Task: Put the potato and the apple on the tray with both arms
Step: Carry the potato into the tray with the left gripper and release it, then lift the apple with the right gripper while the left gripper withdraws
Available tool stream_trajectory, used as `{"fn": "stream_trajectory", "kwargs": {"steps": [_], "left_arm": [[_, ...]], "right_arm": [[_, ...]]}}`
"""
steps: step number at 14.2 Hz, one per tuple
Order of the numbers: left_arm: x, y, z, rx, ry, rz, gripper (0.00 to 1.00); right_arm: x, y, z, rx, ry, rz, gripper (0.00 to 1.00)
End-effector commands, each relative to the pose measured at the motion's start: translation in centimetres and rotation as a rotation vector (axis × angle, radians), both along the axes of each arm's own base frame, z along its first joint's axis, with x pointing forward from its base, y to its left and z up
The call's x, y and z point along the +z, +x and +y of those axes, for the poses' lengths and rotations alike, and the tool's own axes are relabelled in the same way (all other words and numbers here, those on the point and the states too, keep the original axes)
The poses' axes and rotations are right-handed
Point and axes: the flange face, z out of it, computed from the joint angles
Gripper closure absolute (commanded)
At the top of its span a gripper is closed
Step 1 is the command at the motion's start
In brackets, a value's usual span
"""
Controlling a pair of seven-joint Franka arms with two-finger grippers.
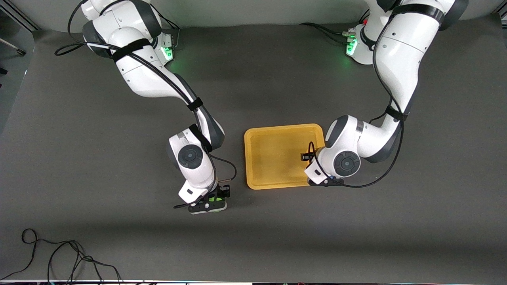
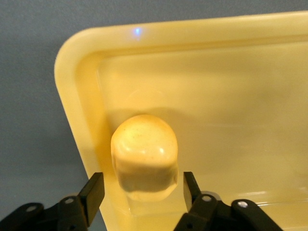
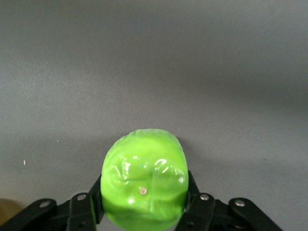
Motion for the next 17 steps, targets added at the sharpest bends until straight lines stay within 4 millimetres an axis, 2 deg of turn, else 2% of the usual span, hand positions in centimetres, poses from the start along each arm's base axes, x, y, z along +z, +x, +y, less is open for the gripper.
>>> {"fn": "stream_trajectory", "kwargs": {"steps": [1, 2, 3, 5, 7, 8, 10, 12, 13, 15, 17], "left_arm": [[0.8, -0.1, 0.7, 0.025, 0.028, 0.014, 0.24], [2.5, 0.4, 1.5, 0.031, 0.036, 0.008, 0.23], [5.2, 1.3, 3.2, 0.052, 0.037, -0.010, 0.21], [10.7, 2.8, 8.1, 0.102, 0.040, -0.038, 0.12], [15.5, 3.3, 12.2, 0.130, 0.083, -0.092, 0.12], [17.5, 3.4, 13.5, 0.116, 0.131, -0.135, 0.10], [21.1, 3.1, 15.8, 0.083, 0.185, -0.196, 0.07], [25.1, 2.8, 19.4, 0.020, 0.156, -0.242, 0.01], [26.5, 2.2, 20.8, -0.023, 0.147, -0.230, 0.00], [29.1, 0.7, 23.8, -0.071, 0.142, -0.197, 0.00], [31.7, -0.8, 26.4, -0.081, 0.120, -0.212, 0.00]], "right_arm": [[5.8, -0.1, -0.5, -0.019, -0.027, 0.020, 0.76], [8.2, -0.3, -0.7, -0.028, -0.033, 0.032, 0.76], [10.6, -0.7, -1.0, -0.039, -0.040, 0.046, 0.76], [15.1, -2.1, -1.7, -0.066, -0.063, 0.090, 0.76], [19.8, -4.5, -2.4, -0.074, -0.055, 0.111, 0.76], [21.9, -6.0, -3.3, -0.081, -0.045, 0.123, 0.76], [24.4, -9.4, -4.5, -0.084, -0.022, 0.143, 0.76], [25.7, -11.0, -4.4, -0.090, -0.005, 0.148, 0.76], [25.8, -11.5, -3.6, -0.120, 0.006, 0.165, 0.76], [26.4, -13.5, 1.4, -0.121, 0.026, 0.152, 0.76], [25.8, -14.7, 7.6, -0.163, 0.045, 0.134, 0.77]]}}
